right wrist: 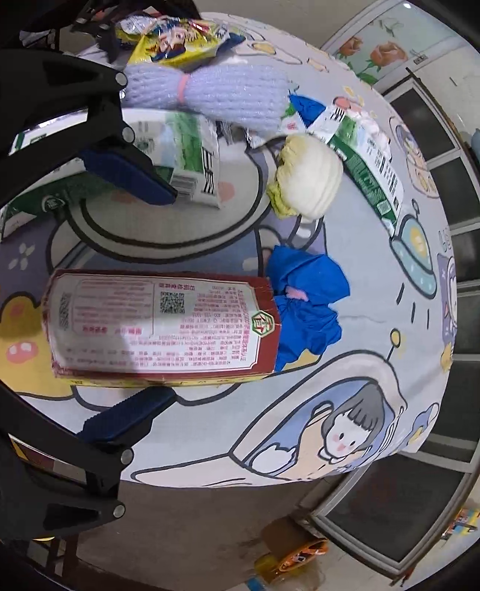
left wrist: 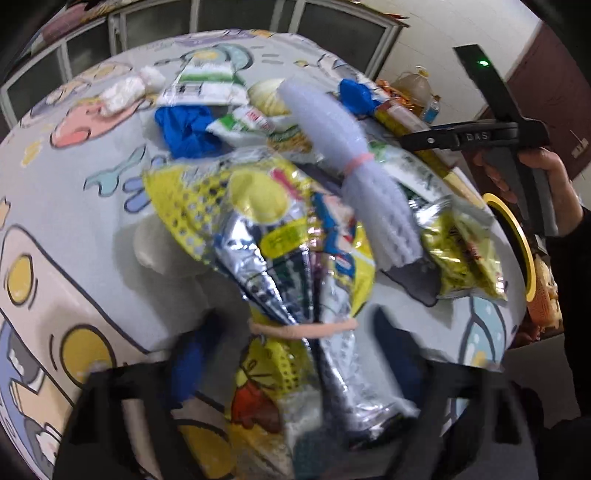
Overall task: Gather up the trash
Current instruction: 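Grasp the tied chip bag with the left tool while the right tool grasps the red-and-white box, then carry the chip bag and red box to the yellow bin and release both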
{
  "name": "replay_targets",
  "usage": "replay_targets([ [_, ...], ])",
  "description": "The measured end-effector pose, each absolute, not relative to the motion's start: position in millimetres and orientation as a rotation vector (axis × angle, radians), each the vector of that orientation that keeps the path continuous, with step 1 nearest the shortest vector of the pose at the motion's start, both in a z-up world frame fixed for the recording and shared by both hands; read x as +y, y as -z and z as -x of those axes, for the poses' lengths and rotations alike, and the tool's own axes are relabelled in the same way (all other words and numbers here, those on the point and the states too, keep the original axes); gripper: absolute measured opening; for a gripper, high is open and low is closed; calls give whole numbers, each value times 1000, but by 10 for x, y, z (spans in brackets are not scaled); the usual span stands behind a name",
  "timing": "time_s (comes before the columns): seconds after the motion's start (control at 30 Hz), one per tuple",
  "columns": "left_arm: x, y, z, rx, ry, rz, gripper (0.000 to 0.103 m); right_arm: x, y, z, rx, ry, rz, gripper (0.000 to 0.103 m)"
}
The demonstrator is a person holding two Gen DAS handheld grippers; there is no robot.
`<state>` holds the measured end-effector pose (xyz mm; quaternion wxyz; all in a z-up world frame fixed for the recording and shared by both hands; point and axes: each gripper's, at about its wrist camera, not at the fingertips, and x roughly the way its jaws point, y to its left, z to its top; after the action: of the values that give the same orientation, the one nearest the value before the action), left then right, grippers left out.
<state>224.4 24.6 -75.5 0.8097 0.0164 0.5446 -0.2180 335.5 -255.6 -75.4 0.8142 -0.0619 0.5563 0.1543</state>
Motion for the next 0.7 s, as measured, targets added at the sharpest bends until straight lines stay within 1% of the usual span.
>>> replay_targets([
  [0.03, 266, 759, -2245, 1157, 461, -21, 59, -2561, 768, -3357, 1189, -315, 138, 71],
  [0.07, 284, 758, -2242, 1154, 461, -12, 53, -2571, 780, -3362, 1191, -304, 138, 55],
  [0.1, 304, 750, -2238, 1152, 462, 1, 49, -2589, 784, -3363, 1189, -296, 132, 49],
  [0.13, 321, 744, -2231, 1151, 463, 13, 48, -2606, 782, -3366, 1187, -299, 120, 48],
  [0.17, 343, 728, -2220, 1148, 464, 28, 46, -2631, 758, -3357, 1175, -295, 104, 44],
  [0.23, 383, 671, -2183, 1130, 449, 28, 44, -2678, 670, -3320, 1148, -296, 77, 38],
  [0.3, 426, 545, -2099, 1097, 449, 21, 44, -2721, 585, -3270, 1128, -311, 49, 36],
  [0.47, 572, 245, -1902, 1034, 436, 31, 44, -2780, 317, -3090, 1080, -363, 7, 36],
  [0.5, 600, 214, -1885, 1030, 435, 36, 42, -2806, 265, -3046, 1070, -378, -16, 36],
  [0.7, 684, 41, -1717, 987, 419, 34, 42, -2915, 172, -2777, 1045, -404, -75, 36],
])
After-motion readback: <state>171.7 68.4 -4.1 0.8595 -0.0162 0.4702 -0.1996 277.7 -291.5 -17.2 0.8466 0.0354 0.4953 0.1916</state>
